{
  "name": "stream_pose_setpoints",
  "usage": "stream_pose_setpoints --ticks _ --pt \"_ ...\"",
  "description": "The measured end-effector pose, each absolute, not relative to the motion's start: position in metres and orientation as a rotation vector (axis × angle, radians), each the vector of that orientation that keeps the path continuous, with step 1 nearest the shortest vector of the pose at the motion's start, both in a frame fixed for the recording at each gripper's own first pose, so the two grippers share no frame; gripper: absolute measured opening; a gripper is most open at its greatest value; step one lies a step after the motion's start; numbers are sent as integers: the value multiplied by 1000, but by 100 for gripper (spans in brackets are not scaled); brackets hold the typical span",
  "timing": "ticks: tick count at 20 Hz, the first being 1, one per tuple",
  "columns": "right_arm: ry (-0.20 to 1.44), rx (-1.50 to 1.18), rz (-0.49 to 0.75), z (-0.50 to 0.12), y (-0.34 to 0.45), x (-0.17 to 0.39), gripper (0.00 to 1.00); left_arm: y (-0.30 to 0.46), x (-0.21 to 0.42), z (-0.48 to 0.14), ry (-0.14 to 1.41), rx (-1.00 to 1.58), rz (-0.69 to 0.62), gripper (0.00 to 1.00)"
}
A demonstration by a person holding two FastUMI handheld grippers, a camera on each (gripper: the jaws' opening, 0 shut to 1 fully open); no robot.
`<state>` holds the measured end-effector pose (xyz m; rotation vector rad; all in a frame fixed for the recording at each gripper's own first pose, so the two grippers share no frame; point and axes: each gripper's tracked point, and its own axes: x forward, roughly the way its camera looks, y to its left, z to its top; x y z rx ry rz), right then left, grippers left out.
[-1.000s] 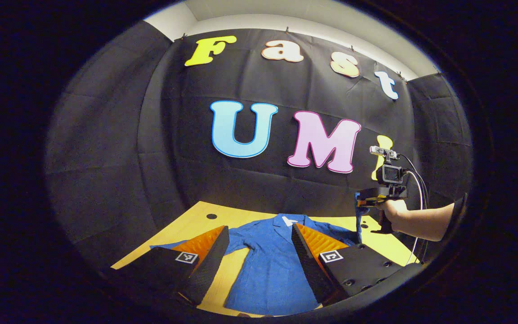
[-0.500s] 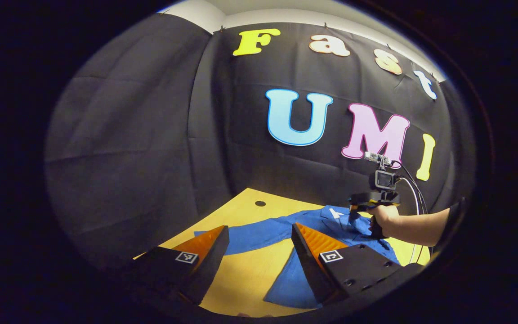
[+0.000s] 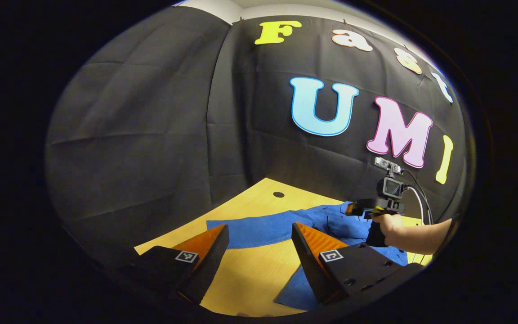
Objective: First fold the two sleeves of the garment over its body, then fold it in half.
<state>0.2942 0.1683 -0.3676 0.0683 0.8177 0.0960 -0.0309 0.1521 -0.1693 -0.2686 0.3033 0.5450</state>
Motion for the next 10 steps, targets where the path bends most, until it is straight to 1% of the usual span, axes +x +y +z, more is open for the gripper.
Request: stream_pose_setpoints --ticks 3,6,10 --pt "747 3 106 -347 156 296 97 157 -19 -180 331 -268 533 81" --pt "667 -19 105 -316 147 301 97 163 -4 -198 395 -290 504 81" --pt "543 -74 145 -271 136 296 97 188 17 -229 467 -292 511 83"
